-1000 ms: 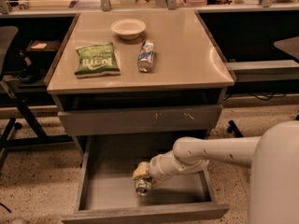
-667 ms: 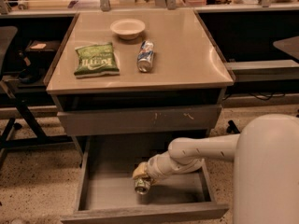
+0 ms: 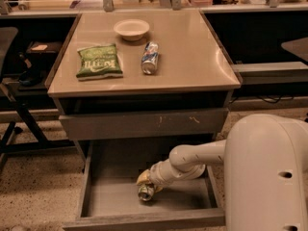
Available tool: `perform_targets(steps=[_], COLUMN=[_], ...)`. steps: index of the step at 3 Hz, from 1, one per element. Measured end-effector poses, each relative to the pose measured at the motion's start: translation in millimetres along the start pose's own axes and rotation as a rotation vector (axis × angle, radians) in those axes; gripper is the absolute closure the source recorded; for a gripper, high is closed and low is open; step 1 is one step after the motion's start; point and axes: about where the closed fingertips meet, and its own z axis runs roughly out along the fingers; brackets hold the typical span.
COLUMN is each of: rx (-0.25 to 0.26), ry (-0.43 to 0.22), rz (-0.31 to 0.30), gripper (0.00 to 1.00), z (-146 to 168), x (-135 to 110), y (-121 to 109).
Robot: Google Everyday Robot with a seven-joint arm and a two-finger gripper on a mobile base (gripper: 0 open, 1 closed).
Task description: Place 7up can into middle drawer
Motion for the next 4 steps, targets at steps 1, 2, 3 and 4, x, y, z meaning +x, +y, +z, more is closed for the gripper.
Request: perform_targets(steps=[1,2,3,4], rx=[0.0,0.0,0.0,0.0], ry=[0.0,0.0,0.0,0.0], rz=[0.001,0.001,0.0,0.0], gripper=[0.82,0.59,0.36,0.13], z=[0.4,0.5,0.5,0.5], x=[0.0,0.0,0.1,0.1], y=[-0.3,-0.3,-0.3,-0.3])
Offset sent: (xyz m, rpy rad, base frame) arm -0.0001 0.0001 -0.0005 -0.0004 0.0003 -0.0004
